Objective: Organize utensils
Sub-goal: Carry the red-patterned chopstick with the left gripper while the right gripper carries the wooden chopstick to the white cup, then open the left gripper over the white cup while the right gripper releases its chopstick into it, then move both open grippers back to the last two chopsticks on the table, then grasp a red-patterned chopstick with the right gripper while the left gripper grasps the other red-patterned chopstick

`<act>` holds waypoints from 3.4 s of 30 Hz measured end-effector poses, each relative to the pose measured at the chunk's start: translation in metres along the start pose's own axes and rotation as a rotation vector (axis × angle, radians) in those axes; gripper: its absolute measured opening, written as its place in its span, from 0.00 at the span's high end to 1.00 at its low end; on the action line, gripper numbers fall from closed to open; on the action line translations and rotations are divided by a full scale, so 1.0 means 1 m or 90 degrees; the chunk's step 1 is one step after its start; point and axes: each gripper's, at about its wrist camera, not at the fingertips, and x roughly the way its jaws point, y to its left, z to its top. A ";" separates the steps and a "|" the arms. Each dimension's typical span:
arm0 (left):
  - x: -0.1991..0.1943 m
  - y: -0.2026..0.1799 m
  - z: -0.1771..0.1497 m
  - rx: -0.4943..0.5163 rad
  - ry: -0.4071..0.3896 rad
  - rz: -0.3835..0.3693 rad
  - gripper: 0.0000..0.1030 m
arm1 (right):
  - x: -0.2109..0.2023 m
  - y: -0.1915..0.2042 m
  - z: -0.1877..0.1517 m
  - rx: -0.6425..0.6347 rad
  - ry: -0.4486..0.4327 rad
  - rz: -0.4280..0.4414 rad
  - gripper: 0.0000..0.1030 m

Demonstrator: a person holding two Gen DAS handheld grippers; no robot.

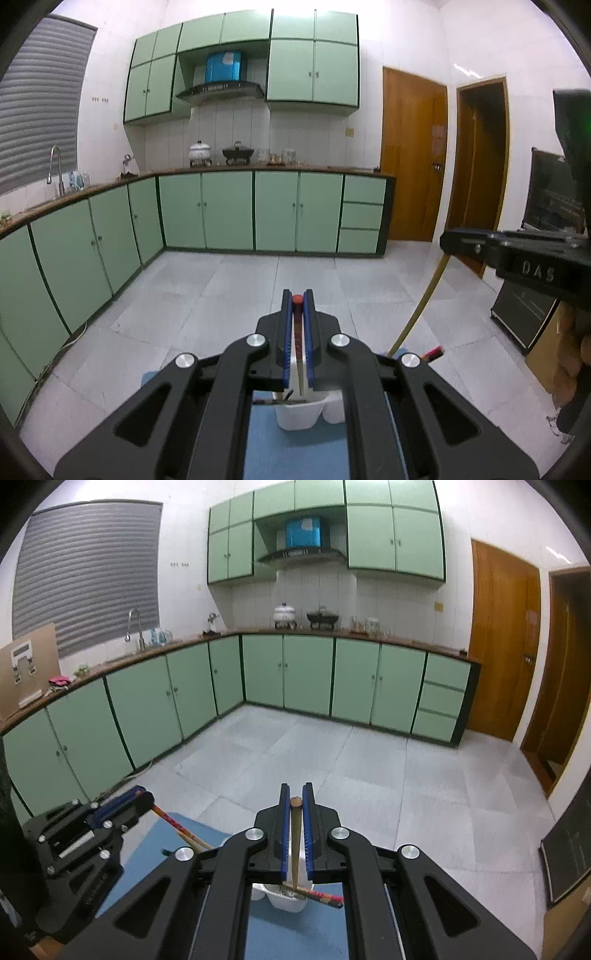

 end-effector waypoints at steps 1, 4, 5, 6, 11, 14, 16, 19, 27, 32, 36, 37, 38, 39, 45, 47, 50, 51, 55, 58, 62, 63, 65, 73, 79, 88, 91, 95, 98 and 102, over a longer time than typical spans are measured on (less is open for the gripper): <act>0.004 0.000 -0.006 0.001 0.008 -0.001 0.95 | 0.004 0.000 -0.003 0.000 0.005 0.001 0.94; 0.006 0.008 -0.014 0.001 0.021 0.001 0.94 | 0.012 -0.002 -0.016 0.005 0.019 0.006 0.92; 0.004 0.009 -0.016 0.000 0.022 0.003 0.94 | 0.010 -0.003 -0.018 0.008 0.018 0.007 0.92; 0.001 0.011 -0.016 0.000 0.022 0.001 0.93 | 0.006 -0.005 -0.020 0.013 0.015 0.010 0.92; -0.026 0.016 -0.013 0.004 -0.003 -0.001 0.75 | -0.026 -0.009 -0.020 0.015 -0.011 0.014 0.84; -0.057 0.017 -0.017 0.014 -0.019 -0.001 0.72 | -0.061 -0.011 -0.035 0.023 -0.032 0.025 0.84; -0.082 0.021 -0.026 0.019 -0.029 0.002 0.68 | -0.087 -0.011 -0.056 0.019 -0.049 0.023 0.81; -0.115 0.026 -0.049 0.016 -0.036 0.004 0.63 | -0.119 -0.004 -0.106 0.029 -0.061 0.029 0.79; -0.203 0.029 -0.162 0.003 -0.042 0.045 0.49 | -0.166 0.053 -0.300 -0.005 -0.036 -0.002 0.78; -0.241 0.027 -0.227 -0.036 -0.017 0.062 0.45 | -0.160 0.091 -0.389 0.037 0.021 0.013 0.78; -0.259 0.026 -0.264 -0.070 0.007 0.071 0.45 | -0.153 0.119 -0.423 0.034 0.037 0.024 0.77; -0.262 0.028 -0.268 -0.076 0.012 0.073 0.45 | -0.152 0.123 -0.425 0.031 0.038 0.024 0.76; -0.264 0.028 -0.270 -0.079 0.014 0.074 0.45 | -0.150 0.126 -0.426 0.032 0.044 0.027 0.76; -0.266 0.030 -0.274 -0.083 0.017 0.076 0.45 | -0.149 0.128 -0.427 0.032 0.049 0.031 0.76; -0.269 0.042 -0.277 -0.097 0.026 0.083 0.45 | -0.134 0.126 -0.423 0.025 0.060 0.022 0.73; -0.269 0.041 -0.277 -0.094 0.028 0.082 0.45 | -0.130 0.124 -0.425 0.034 0.064 0.020 0.73; -0.267 0.039 -0.281 -0.088 0.035 0.080 0.45 | -0.125 0.124 -0.423 0.031 0.062 0.017 0.72; -0.266 0.038 -0.283 -0.089 0.039 0.079 0.45 | -0.124 0.124 -0.423 0.031 0.062 0.016 0.71; -0.264 0.038 -0.291 -0.096 0.052 0.078 0.45 | -0.119 0.122 -0.421 0.024 0.064 0.004 0.78; -0.262 0.034 -0.294 -0.094 0.058 0.073 0.45 | -0.120 0.113 -0.422 0.028 0.064 -0.015 0.93; -0.257 0.020 -0.301 -0.089 0.068 0.062 0.45 | -0.128 0.089 -0.427 0.058 0.064 -0.046 0.94; -0.255 0.015 -0.303 -0.089 0.072 0.057 0.45 | -0.131 0.081 -0.429 0.070 0.066 -0.051 0.94; -0.251 0.003 -0.310 -0.089 0.082 0.045 0.45 | -0.135 0.068 -0.431 0.084 0.068 -0.065 0.94; -0.231 -0.051 -0.344 -0.076 0.124 0.012 0.45 | -0.148 0.043 -0.436 0.101 0.069 -0.049 0.91; -0.211 -0.075 -0.362 -0.051 0.152 0.022 0.45 | -0.154 0.036 -0.435 0.091 0.058 -0.033 0.84; -0.193 -0.080 -0.375 -0.034 0.157 0.059 0.52 | -0.153 0.034 -0.439 0.077 0.055 -0.016 0.81; -0.192 -0.078 -0.377 -0.038 0.147 0.072 0.73 | -0.151 0.037 -0.439 0.072 0.054 -0.013 0.80; -0.192 -0.074 -0.375 -0.043 0.145 0.061 0.93 | -0.147 0.040 -0.440 0.063 0.054 -0.013 0.77; -0.191 -0.075 -0.373 -0.041 0.145 0.052 0.94 | -0.143 0.042 -0.440 0.057 0.052 -0.017 0.77; -0.191 -0.076 -0.372 -0.041 0.146 0.039 0.95 | -0.141 0.044 -0.439 0.047 0.054 -0.023 0.80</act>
